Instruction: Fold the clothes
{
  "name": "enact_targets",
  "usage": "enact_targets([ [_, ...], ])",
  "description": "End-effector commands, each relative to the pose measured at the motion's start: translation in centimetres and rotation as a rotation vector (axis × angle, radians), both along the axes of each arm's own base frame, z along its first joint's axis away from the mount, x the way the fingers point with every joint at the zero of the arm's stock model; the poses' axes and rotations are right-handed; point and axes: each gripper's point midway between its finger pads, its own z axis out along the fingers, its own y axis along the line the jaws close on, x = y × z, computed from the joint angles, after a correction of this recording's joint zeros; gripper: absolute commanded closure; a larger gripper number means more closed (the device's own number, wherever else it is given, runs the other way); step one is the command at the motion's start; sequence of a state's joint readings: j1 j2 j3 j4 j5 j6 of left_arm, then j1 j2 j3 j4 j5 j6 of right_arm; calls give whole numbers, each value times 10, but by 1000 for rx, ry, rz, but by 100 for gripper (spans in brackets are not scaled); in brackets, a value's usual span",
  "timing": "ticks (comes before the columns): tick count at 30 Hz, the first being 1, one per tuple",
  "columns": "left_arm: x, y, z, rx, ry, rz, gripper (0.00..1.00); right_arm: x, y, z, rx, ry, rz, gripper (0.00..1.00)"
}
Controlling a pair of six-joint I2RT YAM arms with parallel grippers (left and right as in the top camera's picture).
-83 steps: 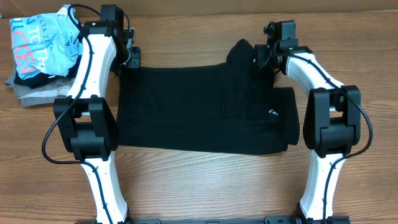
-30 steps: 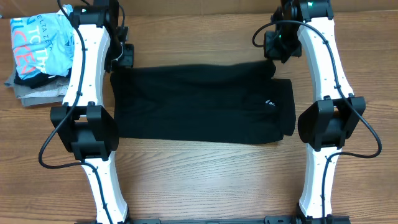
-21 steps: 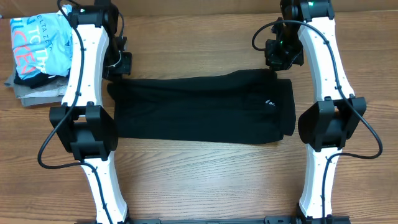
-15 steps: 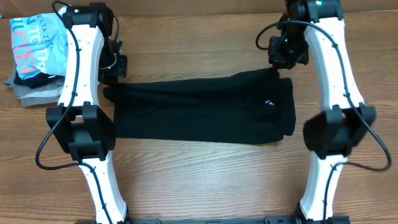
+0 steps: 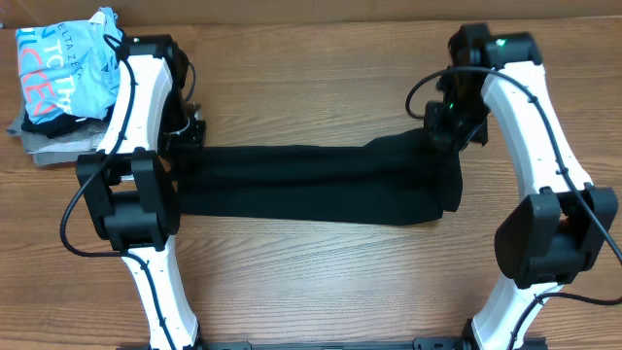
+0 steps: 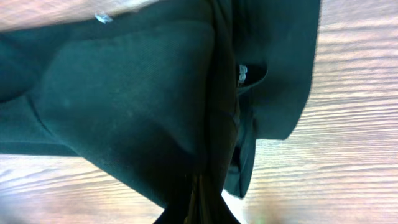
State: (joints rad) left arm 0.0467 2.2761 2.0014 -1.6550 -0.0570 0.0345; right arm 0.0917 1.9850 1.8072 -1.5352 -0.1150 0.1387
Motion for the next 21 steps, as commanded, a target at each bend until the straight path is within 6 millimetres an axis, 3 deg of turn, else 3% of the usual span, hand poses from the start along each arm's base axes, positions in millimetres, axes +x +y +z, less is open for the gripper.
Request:
enact_targets([
  [1,-10,5,-9,13,40,-26,96,-15,-6,-16,-14,37,-20,96],
  [7,-21,8,-25,28,77,-42,94,-37,-14,-46,-38,118,-28,96],
  [9,-23,8,-27,27,86,-42,78,-43,-20,-51,-60,137,-28,91],
  [10,-24,8,-27,26,90,-43,58,-44,-24,-52,-75,143,-30,73],
  [11,-24,8,-27,26,90,-44,46,-44,-26,-52,-82,141,-31,65],
  [13,-24,5,-27,11,89,-65,37,-39,-29,-52,-83,120,-40,54],
  [17,-21,3,-21,0,81,-63,30,-24,-36,-39,-76,46,-66,45],
  [21,-6,-3,0,-31,20,-48,26,-6,-37,-2,-45,-71,-60,34],
])
